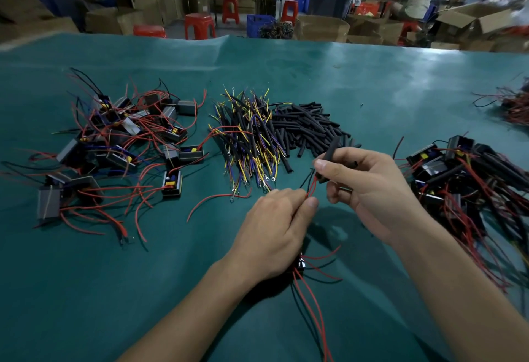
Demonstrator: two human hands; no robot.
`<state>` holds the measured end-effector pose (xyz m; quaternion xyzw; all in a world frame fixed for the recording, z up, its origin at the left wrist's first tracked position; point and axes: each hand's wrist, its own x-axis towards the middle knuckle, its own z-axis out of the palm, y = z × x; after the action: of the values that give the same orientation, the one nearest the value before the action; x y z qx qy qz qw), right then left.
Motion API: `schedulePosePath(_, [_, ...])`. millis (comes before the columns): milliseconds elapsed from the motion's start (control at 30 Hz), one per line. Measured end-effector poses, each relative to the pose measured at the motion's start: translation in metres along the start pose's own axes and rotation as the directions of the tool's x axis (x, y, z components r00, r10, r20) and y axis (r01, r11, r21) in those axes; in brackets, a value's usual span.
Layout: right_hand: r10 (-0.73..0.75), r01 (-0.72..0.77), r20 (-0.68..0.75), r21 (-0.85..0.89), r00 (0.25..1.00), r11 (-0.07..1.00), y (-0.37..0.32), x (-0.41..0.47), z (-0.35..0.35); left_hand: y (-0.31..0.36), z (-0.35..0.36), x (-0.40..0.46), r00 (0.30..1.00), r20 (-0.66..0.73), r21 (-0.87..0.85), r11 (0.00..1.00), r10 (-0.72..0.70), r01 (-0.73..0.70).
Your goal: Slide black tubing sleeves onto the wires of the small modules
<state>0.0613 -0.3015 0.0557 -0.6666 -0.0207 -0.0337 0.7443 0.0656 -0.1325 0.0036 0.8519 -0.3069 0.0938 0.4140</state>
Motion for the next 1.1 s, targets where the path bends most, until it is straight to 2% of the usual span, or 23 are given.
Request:
schedulePosePath(67, [-0.038, 0.039, 0.007, -0.031, 0.999, 0.999, 0.000, 0.000, 0.001, 0.000, 0.000, 0.000, 1.000, 0.011, -0.005, 1.000, 0.008, -0.008])
schedulePosePath(167, [-0.194, 0.196, 0.030, -0.142, 0.981, 0.970, -0.001, -0.001, 0.002, -0.001, 0.000, 0.001, 1.000, 0.021, -0.053, 0.999, -0.004, 0.005])
schedulePosePath(233, [-0.219, 0.222, 0.035, -0.158, 0.975, 0.962, -0.001, 0.000, 0.002, -0.001, -0.001, 0.000, 1.000, 0.022, -0.057, 0.998, -0.006, 0.007])
schedulePosePath(367, [-0.134, 0.137, 0.031, -0.128, 0.990, 0.982, 0.000, 0.000, 0.003, -0.002, -0.001, -0.001, 0.999, 0.036, -0.026, 1.000, -0.004, 0.005])
schedulePosePath(533, [-0.119, 0.118, 0.006, -0.214, 0.993, 0.970, -0.001, 0.000, -0.002, 0.001, 0.000, 0.002, 0.999, 0.049, 0.037, 0.999, 0.010, -0.012])
schedulePosePath(667, [-0.046, 0.049, 0.026, -0.157, 0.999, 0.986, -0.001, -0.001, -0.004, 0.000, 0.000, 0.001, 0.999, 0.054, 0.035, 0.999, -0.002, 0.000])
schedulePosePath(933, [-0.034, 0.037, 0.021, -0.206, 0.999, 0.978, -0.001, 0.001, -0.007, 0.004, 0.000, 0.000, 1.000, 0.022, 0.049, 0.999, 0.006, -0.007])
schedulePosePath(1100, [0.034, -0.016, 0.120, -0.149, 0.992, 0.989, -0.003, 0.000, -0.011, 0.002, 0.001, 0.001, 1.000, 0.013, 0.039, 0.999, 0.002, -0.003])
